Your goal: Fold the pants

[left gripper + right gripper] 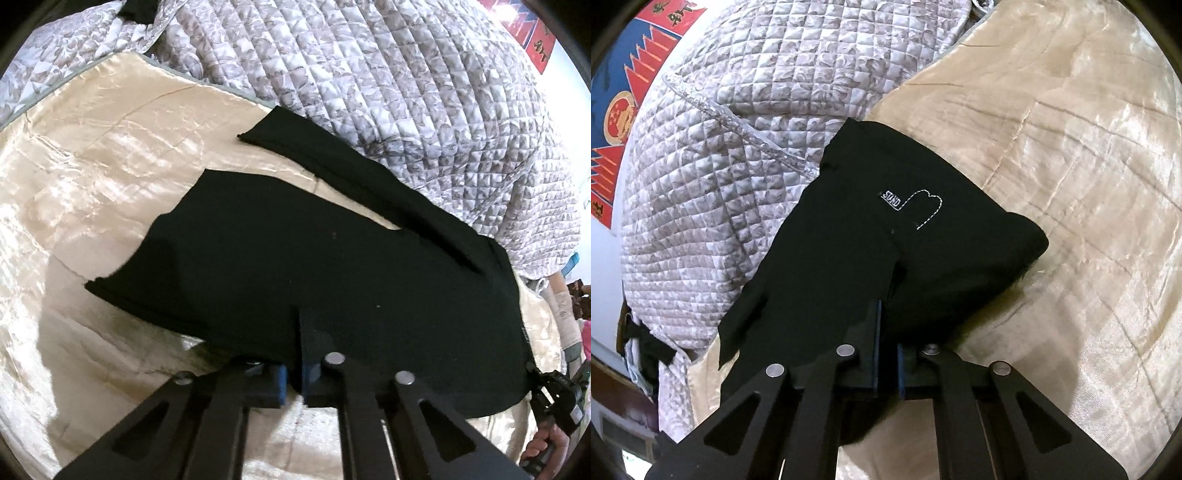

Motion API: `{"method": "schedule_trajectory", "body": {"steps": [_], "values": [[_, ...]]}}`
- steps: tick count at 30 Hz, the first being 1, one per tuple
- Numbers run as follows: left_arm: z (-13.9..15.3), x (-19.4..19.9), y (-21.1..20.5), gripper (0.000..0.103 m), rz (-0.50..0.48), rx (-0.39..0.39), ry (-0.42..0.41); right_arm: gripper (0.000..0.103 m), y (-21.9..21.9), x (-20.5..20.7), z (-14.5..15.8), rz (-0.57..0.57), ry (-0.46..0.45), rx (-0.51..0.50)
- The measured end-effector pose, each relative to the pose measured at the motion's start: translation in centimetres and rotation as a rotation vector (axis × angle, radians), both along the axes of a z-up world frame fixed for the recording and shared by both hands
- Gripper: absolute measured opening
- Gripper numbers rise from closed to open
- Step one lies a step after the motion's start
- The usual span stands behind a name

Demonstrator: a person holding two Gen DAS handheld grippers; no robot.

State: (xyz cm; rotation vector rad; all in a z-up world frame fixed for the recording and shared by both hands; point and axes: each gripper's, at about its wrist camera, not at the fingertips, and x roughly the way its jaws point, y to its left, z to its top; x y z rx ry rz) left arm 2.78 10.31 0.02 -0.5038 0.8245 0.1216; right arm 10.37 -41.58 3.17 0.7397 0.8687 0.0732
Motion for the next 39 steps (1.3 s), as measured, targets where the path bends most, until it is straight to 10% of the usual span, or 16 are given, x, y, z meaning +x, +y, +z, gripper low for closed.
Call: {"method": "schedule_trajectory", "body": {"steps": [14, 25, 35, 39], "values": [[4.2, -5.1, 1.5, 0.004, -0.023, -0.02, -0.082, 0.004, -0.1, -3.6, 3.7, 0.049, -0.021, 0.022], [1.5, -9.1, 1.2, 0.005, -0.051, 0.005, 0.042, 0.005, -1.8, -8.7, 1.0, 0.036, 0.142, -0.05], [5.3, -12.3, 5.5, 0.013, 0.263, 0.246, -0.019, 0.029, -4.2, -12.5, 4.4, -0.131, 0.097, -0.273], [5.4, -11.4, 5.5, 0.013, 0.22, 0.234, -0.025, 0.03, -4.7, -13.0, 6.0, -0.18, 0.042, -0.342]]}}
